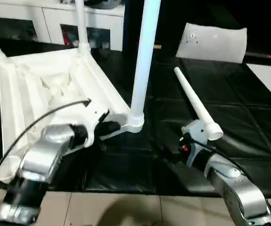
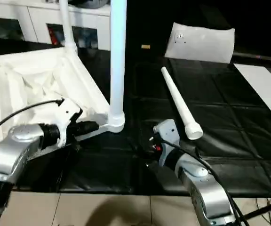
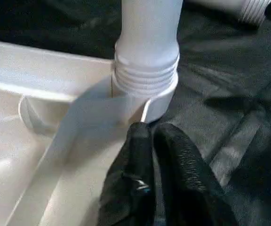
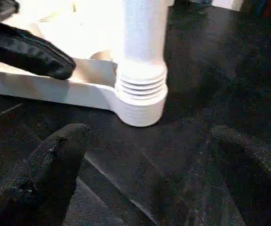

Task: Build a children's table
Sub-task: Rotate leg to tighten

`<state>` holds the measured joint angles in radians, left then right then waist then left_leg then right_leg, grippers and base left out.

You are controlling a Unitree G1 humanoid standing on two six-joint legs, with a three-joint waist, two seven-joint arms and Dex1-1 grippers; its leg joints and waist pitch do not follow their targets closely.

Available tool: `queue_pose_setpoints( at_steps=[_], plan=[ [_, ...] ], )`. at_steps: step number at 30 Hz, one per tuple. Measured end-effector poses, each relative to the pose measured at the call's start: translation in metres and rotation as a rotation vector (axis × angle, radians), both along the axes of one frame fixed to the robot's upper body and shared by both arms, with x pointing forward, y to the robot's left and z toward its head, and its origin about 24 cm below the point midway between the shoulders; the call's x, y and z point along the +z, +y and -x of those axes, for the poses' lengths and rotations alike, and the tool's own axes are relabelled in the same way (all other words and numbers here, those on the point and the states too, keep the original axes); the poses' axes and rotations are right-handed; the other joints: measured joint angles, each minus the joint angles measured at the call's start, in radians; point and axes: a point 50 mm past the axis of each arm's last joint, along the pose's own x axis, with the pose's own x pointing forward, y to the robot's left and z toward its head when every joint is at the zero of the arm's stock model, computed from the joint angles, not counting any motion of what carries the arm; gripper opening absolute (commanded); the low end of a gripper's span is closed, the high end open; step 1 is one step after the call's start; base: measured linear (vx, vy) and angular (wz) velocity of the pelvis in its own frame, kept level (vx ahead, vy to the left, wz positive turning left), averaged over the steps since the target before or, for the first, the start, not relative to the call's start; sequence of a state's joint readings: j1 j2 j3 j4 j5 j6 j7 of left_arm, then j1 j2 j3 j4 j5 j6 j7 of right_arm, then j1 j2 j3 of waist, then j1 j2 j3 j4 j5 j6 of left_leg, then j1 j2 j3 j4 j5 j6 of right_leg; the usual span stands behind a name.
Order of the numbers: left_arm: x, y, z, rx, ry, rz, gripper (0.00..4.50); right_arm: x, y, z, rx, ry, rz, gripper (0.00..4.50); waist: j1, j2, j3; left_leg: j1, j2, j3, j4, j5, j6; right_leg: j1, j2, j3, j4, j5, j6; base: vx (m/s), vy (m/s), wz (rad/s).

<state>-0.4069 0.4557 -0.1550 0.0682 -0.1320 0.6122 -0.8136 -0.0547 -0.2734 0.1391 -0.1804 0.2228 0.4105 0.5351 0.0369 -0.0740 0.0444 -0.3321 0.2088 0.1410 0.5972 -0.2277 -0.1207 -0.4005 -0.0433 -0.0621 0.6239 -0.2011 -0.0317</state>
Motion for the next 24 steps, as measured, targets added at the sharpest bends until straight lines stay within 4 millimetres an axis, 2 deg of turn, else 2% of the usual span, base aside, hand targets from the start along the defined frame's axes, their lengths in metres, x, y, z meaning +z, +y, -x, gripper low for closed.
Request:
queue_pose_setpoints(
  at_steps=[12, 24],
  plan=[
    [-0.002, 0.005, -0.011, 0.03, 0.041, -0.034, 1.46, -0.001, 0.0, 0.001, 0.02, 0.003, 0.015, 4.5, 0.005, 0.0, 0.0, 0.0, 0.0, 0.001, 0.0, 0.001, 0.001, 0.0, 0.0, 0.0, 0.0, 0.001, -0.001, 0.0, 0.0, 0.0],
    [-0.012, 0.002, -0.011, -0.01, 0.074, -0.078, 1.46, -0.001, 0.002, -0.003, 0.032, 0.003, 0.019, 4.5, 0.014, 0.0, 0.0, 0.0, 0.0, 0.001, 0.0, 0.001, 0.001, 0.0, 0.0, 0.0, 0.0, 0.001, -0.001, 0.0, 0.0, 0.0]
  ],
)
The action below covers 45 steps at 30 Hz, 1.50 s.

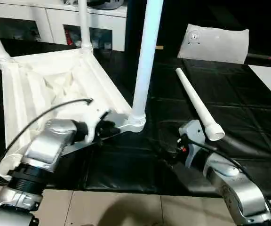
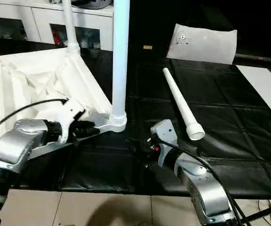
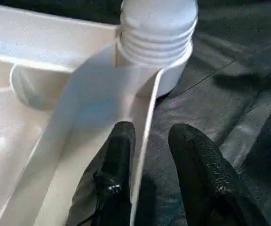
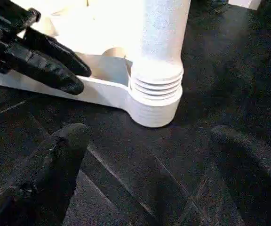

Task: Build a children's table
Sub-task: Rotate leg to tighten

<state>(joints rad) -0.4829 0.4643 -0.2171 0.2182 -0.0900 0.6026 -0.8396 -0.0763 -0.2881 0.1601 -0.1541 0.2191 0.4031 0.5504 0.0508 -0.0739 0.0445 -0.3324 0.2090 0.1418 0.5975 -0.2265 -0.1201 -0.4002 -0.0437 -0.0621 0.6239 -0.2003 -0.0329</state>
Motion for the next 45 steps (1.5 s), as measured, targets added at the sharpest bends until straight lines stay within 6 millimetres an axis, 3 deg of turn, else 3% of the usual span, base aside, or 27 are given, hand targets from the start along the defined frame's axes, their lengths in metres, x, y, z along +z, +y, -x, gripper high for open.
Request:
queue_pose_setpoints(
  at_steps=[7, 9, 13, 15, 24, 35, 41, 45],
  plan=[
    [-0.005, 0.005, -0.007, -0.025, -0.038, -0.109, 1.46, -0.001, 0.0, 0.0, -0.002, -0.004, 0.017, 4.5, 0.007, 0.0, 0.0, 0.0, 0.0, 0.0, 0.0, 0.0, 0.0, 0.0, 0.0, 0.0, 0.0, 0.0, 0.0, 0.0, 0.0, 0.0],
    [-0.005, 0.003, -0.008, -0.033, -0.039, -0.107, 1.12, 0.0, 0.0, 0.0, -0.003, -0.005, 0.018, 4.5, 0.008, 0.001, 0.0, 0.0, 0.0, 0.0, 0.0, 0.0, 0.0, 0.0, 0.0, 0.0, 0.0, 0.0, 0.0, 0.0, 0.0, 0.0],
    [-0.005, 0.001, -0.009, -0.046, -0.037, -0.095, 1.03, -0.001, 0.0, 0.0, -0.005, -0.005, 0.019, 4.5, 0.008, 0.001, 0.001, 0.0, 0.0, 0.0, 0.0, 0.001, -0.001, 0.0, -0.001, 0.0, 0.001, 0.001, -0.001, 0.0, 0.0, 0.0],
    [-0.006, 0.0, -0.01, -0.059, -0.05, -0.088, 0.71, -0.001, 0.0, 0.0, -0.005, -0.005, 0.019, 4.5, 0.008, 0.002, 0.001, 0.0, 0.0, 0.0, 0.0, 0.001, -0.001, 0.0, 0.0, 0.0, 0.001, 0.001, -0.002, 0.0, 0.0, 0.0],
    [-0.006, -0.003, -0.011, -0.111, -0.047, -0.075, 0.06, 0.0, 0.0, -0.001, -0.003, -0.009, 0.021, 4.5, 0.008, 0.003, 0.002, 0.0, 0.0, 0.0, 0.0, 0.001, -0.001, 0.0, -0.001, 0.0, -0.001, 0.002, -0.001, 0.0, 0.0, 0.0],
    [-0.006, 0.009, -0.002, -0.229, -0.053, -0.067, 0.06, 0.002, 0.001, -0.004, 0.009, -0.028, 0.02, 4.5, 0.004, 0.009, 0.002, 0.0, 0.0, 0.002, -0.001, 0.001, -0.001, -0.001, -0.001, 0.0, -0.001, 0.002, -0.001, 0.0, 0.0, 0.0],
    [-0.007, 0.022, 0.017, -0.419, 0.0, -0.028, 0.06, 0.006, 0.001, -0.011, 0.079, -0.049, 0.021, 4.5, 0.016, 0.012, 0.003, 0.0, 0.0, 0.003, -0.001, 0.001, -0.001, -0.001, -0.003, 0.0, 0.001, 0.0, 0.001, 0.0, 0.0, 0.0],
    [-0.007, 0.022, 0.019, -0.479, -0.04, -0.066, 0.06, 0.008, 0.0, -0.013, 0.135, -0.051, 0.018, 4.5, 0.021, 0.008, 0.004, 0.0, -0.001, 0.01, -0.001, 0.004, 0.004, 0.0, -0.009, 0.0, 0.002, 0.0, 0.001, 0.0, 0.0, 0.0]
  ],
)
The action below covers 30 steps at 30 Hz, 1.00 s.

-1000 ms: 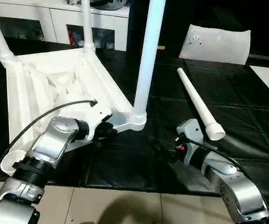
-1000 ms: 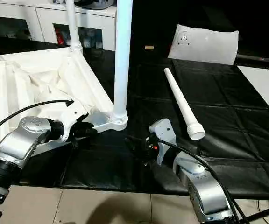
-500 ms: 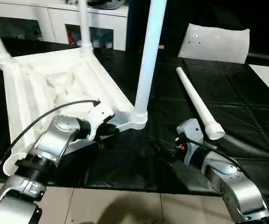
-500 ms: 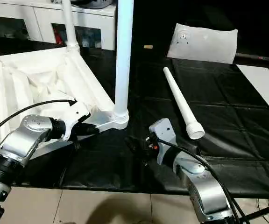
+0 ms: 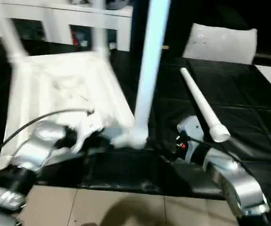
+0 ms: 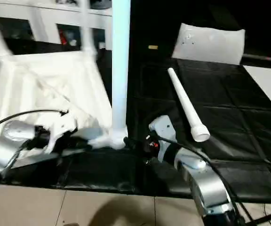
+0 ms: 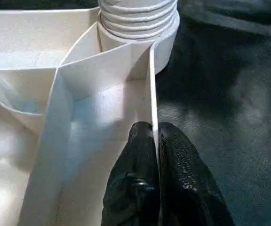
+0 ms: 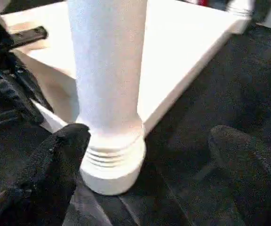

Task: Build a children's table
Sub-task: Rotate leg to tighten

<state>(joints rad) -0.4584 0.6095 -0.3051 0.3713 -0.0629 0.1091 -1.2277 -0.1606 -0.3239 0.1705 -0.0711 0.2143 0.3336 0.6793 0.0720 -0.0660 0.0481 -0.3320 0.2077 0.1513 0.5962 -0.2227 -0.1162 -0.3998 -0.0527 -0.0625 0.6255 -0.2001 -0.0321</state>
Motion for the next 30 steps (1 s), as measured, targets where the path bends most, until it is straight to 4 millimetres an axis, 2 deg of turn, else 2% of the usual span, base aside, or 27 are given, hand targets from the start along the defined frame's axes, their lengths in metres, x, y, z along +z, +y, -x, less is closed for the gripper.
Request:
queue_pose_setpoints(
  at_steps=[4, 6, 10, 15, 17, 23, 24, 28, 30],
  plan=[
    [0.0, -0.001, -0.005, 0.008, -0.051, -0.019, 0.06, -0.001, 0.004, 0.002, 0.047, 0.005, -0.009, 4.5, -0.003, -0.008, -0.001, 0.0, 0.0, 0.003, 0.0, 0.002, 0.002, 0.0, -0.003, 0.0, 0.0, -0.001, 0.006, 0.0, 0.0, 0.0],
    [0.001, 0.001, -0.005, 0.018, -0.044, -0.017, 0.45, -0.003, 0.005, 0.003, 0.066, 0.007, -0.01, 4.5, -0.009, -0.011, 0.0, 0.0, 0.0, 0.003, 0.0, 0.004, 0.002, 0.0, -0.003, 0.0, 0.0, 0.0, 0.007, 0.0, 0.0, 0.0],
    [0.004, 0.002, -0.003, 0.015, -0.03, 0.03, 0.75, -0.005, 0.005, 0.003, 0.071, 0.014, -0.01, 4.5, -0.011, -0.02, 0.004, 0.0, 0.0, 0.003, 0.0, 0.004, 0.001, -0.001, -0.003, -0.001, 0.001, 0.0, 0.007, 0.0, 0.0, 0.0],
    [0.007, 0.0, -0.004, 0.021, -0.039, 0.048, 1.0, -0.006, 0.004, 0.005, 0.077, 0.017, -0.008, 4.5, -0.012, -0.022, 0.003, -0.002, 0.0, 0.003, 0.0, 0.004, 0.002, -0.001, -0.003, -0.001, 0.001, 0.001, 0.004, 0.0, 0.0, 0.0],
    [0.008, -0.004, -0.003, 0.019, -0.033, 0.06, 1.33, -0.008, 0.003, 0.006, 0.075, 0.024, -0.004, 4.5, -0.011, -0.022, 0.003, -0.002, 0.0, 0.003, 0.0, 0.003, 0.003, -0.001, -0.003, -0.001, 0.001, 0.0, 0.004, 0.0, 0.0, 0.0],
    [0.003, -0.011, -0.006, 0.044, -0.035, 0.032, 1.33, -0.011, 0.001, 0.01, 0.072, 0.034, -0.004, 4.5, -0.014, -0.022, 0.004, -0.001, 0.0, 0.003, 0.0, 0.003, 0.003, -0.001, -0.003, -0.001, 0.001, 0.0, 0.004, 0.0, 0.0, 0.0],
    [0.003, -0.01, -0.006, 0.048, -0.037, 0.025, 1.06, -0.011, 0.001, 0.011, 0.072, 0.035, -0.003, 4.5, -0.015, -0.022, 0.004, 0.0, 0.0, 0.003, 0.0, 0.003, 0.003, -0.001, -0.003, -0.001, 0.001, 0.0, 0.004, 0.0, 0.0, 0.0],
    [0.003, -0.01, -0.006, 0.049, -0.039, 0.018, 0.9, -0.011, 0.001, 0.011, 0.07, 0.034, -0.002, 4.5, -0.014, -0.021, 0.004, 0.0, 0.0, 0.003, 0.0, 0.003, 0.003, -0.001, -0.003, -0.001, 0.002, 0.0, 0.004, 0.0, 0.0, 0.0],
    [0.003, -0.009, -0.006, 0.049, -0.039, 0.016, 0.58, -0.011, 0.001, 0.011, 0.067, 0.032, -0.001, 4.5, -0.013, -0.021, 0.004, 0.0, 0.0, 0.003, 0.0, 0.003, 0.003, -0.001, -0.003, -0.001, 0.002, 0.001, 0.003, 0.0, 0.0, 0.0]
  ],
)
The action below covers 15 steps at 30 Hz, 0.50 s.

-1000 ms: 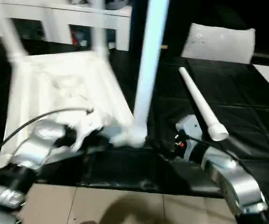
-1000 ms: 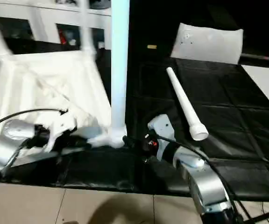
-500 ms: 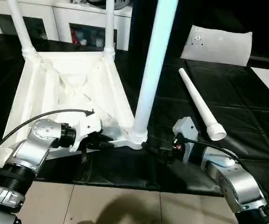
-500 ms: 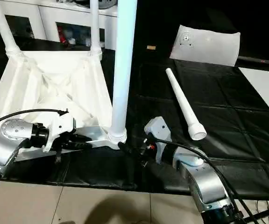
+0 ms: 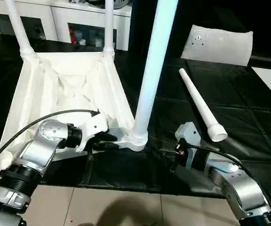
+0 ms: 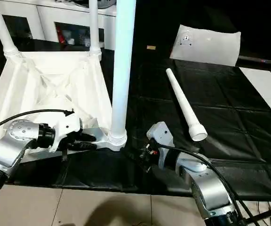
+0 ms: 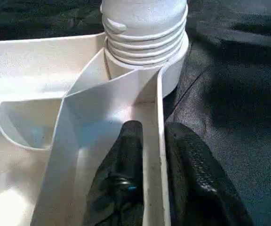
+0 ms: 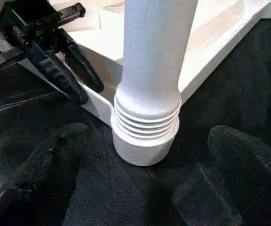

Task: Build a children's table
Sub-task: Rotate leg to tighten

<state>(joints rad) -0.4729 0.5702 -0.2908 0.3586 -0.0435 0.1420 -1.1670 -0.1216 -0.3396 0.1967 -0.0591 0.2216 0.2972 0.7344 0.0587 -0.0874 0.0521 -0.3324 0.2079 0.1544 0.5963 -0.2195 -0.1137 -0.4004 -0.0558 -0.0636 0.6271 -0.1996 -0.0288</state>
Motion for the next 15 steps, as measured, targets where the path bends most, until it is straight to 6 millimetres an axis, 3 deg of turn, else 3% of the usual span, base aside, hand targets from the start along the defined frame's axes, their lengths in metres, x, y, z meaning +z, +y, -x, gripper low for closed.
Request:
queue_pose_setpoints(
  at_steps=[4, 5, 6, 12, 15],
  plan=[
    [0.0, 0.001, 0.001, -0.012, 0.006, -0.023, 0.33, 0.0, 0.001, 0.0, -0.006, -0.007, -0.003, 4.5, 0.0, 0.005, 0.001, 0.0, 0.0, 0.0, 0.0, 0.0, 0.0, 0.0, 0.0, 0.0, 0.0, 0.001, -0.001, 0.0, 0.0, 0.0],
    [0.0, 0.002, 0.001, -0.013, 0.008, -0.037, 0.21, 0.001, 0.001, -0.001, -0.01, -0.011, -0.005, 4.5, 0.0, 0.016, 0.005, 0.0, 0.0, -0.002, 0.0, 0.0, 0.0, 0.0, 0.0, -0.001, 0.0, 0.001, -0.001, 0.0, 0.0, 0.0],
    [0.0, 0.003, 0.002, -0.016, 0.013, -0.055, 0.21, 0.001, 0.003, -0.001, -0.014, -0.021, -0.011, 4.5, -0.001, 0.016, 0.004, 0.001, 0.0, -0.001, 0.0, 0.0, 0.0, 0.001, 0.0, 0.0, 0.0, 0.001, -0.002, 0.0, 0.0, 0.0],
    [0.003, 0.011, 0.003, -0.024, 0.03, -0.1, 0.05, 0.0, 0.006, -0.001, -0.023, -0.033, -0.005, 4.5, 0.0, 0.04, 0.005, 0.001, 0.0, -0.002, 0.0, 0.001, -0.001, 0.0, 0.001, -0.001, 0.001, 0.002, -0.003, 0.0, 0.0, 0.0],
    [0.003, 0.011, 0.004, -0.041, 0.022, -0.107, 0.05, -0.003, 0.005, -0.002, -0.027, -0.023, 0.0, 4.5, 0.001, 0.044, 0.005, 0.0, 0.0, -0.002, 0.0, 0.001, -0.001, 0.0, 0.001, -0.001, 0.001, 0.002, -0.003, 0.0, 0.0, 0.0]
  ],
)
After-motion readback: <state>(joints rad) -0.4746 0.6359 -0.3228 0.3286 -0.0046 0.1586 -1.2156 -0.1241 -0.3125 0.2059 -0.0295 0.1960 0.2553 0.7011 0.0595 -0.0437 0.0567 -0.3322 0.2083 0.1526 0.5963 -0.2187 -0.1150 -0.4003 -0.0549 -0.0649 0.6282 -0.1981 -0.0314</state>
